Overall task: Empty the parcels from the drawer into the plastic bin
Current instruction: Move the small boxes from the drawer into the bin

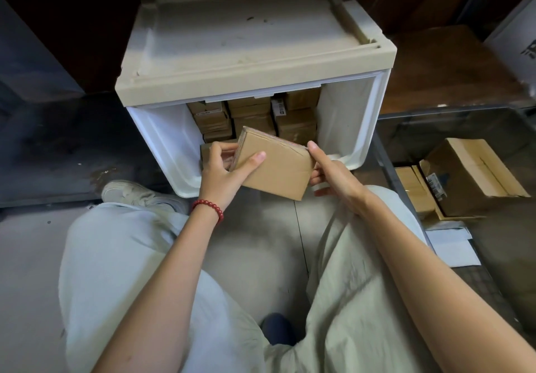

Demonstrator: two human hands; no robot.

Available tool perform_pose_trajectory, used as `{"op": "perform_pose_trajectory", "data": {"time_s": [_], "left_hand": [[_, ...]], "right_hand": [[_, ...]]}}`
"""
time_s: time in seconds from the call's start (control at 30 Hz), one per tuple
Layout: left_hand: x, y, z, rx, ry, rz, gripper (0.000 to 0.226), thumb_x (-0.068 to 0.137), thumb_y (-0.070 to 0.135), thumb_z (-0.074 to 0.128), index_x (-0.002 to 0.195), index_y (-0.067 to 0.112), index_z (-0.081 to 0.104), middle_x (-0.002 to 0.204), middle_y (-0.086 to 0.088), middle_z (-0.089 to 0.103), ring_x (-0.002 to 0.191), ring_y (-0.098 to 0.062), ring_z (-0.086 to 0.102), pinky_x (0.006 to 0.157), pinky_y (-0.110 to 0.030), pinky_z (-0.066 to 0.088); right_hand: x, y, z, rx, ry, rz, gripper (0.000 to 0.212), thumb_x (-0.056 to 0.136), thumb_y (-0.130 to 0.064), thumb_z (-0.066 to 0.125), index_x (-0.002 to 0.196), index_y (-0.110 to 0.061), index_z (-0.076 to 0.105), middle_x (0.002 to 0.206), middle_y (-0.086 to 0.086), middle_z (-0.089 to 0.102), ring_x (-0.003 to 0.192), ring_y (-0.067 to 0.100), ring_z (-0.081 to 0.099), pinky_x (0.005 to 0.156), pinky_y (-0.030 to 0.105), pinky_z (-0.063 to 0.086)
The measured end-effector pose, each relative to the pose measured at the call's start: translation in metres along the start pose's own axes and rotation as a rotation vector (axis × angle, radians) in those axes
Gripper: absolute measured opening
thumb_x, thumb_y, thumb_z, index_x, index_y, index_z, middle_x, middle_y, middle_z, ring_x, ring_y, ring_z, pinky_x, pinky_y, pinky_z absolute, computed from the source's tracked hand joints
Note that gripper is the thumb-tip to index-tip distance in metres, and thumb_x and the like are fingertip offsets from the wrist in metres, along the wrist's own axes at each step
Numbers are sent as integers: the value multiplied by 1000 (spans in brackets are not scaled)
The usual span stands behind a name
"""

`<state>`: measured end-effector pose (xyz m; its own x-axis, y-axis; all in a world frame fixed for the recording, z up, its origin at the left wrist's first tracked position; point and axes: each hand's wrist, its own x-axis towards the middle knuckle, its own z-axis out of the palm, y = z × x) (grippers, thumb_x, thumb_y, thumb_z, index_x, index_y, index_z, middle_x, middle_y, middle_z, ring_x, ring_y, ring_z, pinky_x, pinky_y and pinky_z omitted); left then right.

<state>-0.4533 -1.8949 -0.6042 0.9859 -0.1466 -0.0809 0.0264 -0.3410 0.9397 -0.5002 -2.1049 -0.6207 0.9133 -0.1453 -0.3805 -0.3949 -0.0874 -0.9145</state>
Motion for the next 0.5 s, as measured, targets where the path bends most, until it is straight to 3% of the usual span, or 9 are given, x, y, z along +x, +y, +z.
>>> {"op": "perform_pose_trajectory", "data": {"time_s": [0.07, 0.17, 0.23, 0.37, 0.5], "left_hand": [[-3, 2, 9, 13, 4, -2, 51, 76, 53, 69, 112, 27, 45, 107, 15, 53, 97, 0, 54, 70, -14, 45], [-9, 8, 25, 81, -48, 37, 42, 84, 52, 61, 116, 35, 40, 101, 15, 53, 90, -1, 55, 69, -18, 47], [-11, 16, 35, 135, -94, 77, 40, 86, 56, 55, 117, 40, 37, 105, 10, 53, 93, -9, 55, 70, -23, 48], [-7, 41, 55, 170, -179, 172, 47, 82, 67, 49, 120, 46, 33, 107, 9, 52, 95, -13, 57, 70, -28, 54], [-6, 71, 90, 169, -217, 280, 41, 88, 57, 53, 121, 39, 38, 103, 9, 55, 86, -4, 55, 59, -13, 45]], "right_hand": [[-1, -1, 2, 13, 43, -33, 62, 89, -68, 42, 105, -12, 62, 102, -3, 62, 89, 10, 63, 71, 25, 54], [-8, -6, -4, 71, 81, -72, 72, 87, -66, 48, 140, -19, 38, 121, -8, 53, 104, 2, 55, 79, 21, 48], [-13, -8, -14, 88, 85, -107, 78, 80, -69, 56, 142, -25, 35, 126, -6, 52, 109, 6, 55, 89, 25, 46], [-33, -10, -41, 62, 128, -169, 82, 70, -63, 62, 138, -27, 35, 122, -7, 50, 108, 9, 55, 87, 28, 46], [-53, -10, -78, 8, 214, -228, 76, 72, -63, 60, 134, -26, 37, 117, -13, 48, 104, 6, 55, 77, 21, 45]]}}
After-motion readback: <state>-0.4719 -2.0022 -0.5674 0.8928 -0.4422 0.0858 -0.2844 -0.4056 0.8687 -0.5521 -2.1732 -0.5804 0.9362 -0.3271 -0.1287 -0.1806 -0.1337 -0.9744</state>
